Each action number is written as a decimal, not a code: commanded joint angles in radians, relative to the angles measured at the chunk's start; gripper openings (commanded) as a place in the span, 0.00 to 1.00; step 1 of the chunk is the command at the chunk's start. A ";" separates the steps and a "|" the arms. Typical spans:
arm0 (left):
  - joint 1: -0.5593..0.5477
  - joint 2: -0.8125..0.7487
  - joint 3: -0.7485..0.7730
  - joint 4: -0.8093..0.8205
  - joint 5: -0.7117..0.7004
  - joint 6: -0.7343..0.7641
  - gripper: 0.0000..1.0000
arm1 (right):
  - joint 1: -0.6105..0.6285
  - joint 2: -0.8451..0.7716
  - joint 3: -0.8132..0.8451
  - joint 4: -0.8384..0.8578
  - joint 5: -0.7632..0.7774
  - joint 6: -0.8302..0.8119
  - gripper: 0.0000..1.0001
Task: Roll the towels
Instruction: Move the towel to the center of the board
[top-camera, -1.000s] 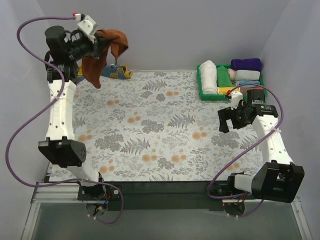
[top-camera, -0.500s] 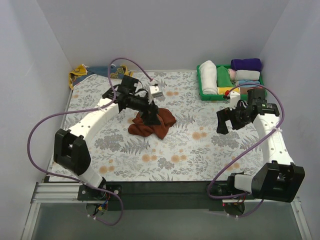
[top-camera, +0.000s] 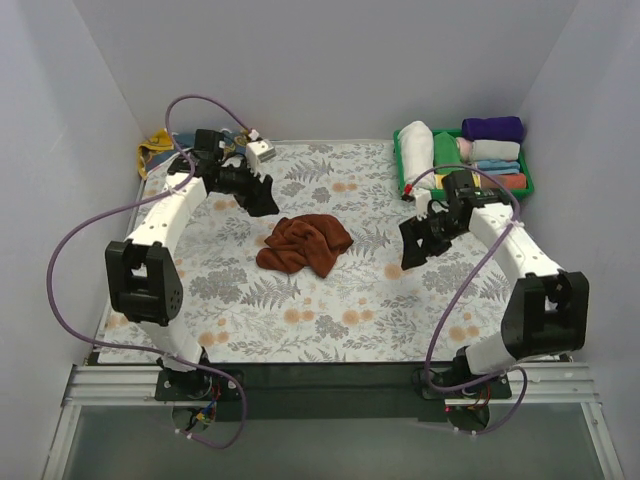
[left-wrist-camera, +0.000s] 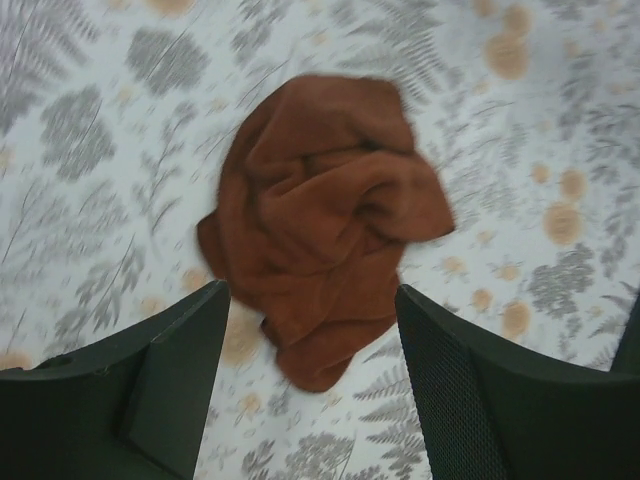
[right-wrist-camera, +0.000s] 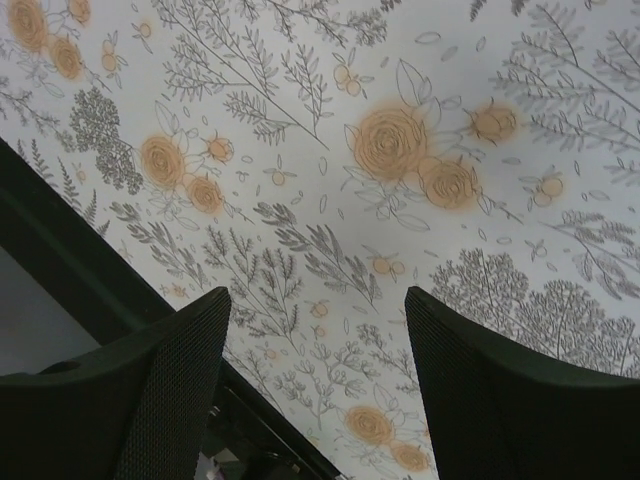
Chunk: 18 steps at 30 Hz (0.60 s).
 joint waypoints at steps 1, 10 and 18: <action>0.055 0.052 -0.002 -0.023 -0.094 0.007 0.63 | 0.068 0.077 0.091 0.091 -0.052 0.064 0.65; 0.083 0.150 -0.086 0.077 -0.164 -0.077 0.69 | 0.225 0.429 0.426 0.181 -0.046 0.171 0.58; 0.083 0.248 -0.003 0.068 -0.176 -0.097 0.74 | 0.286 0.702 0.631 0.192 -0.063 0.223 0.54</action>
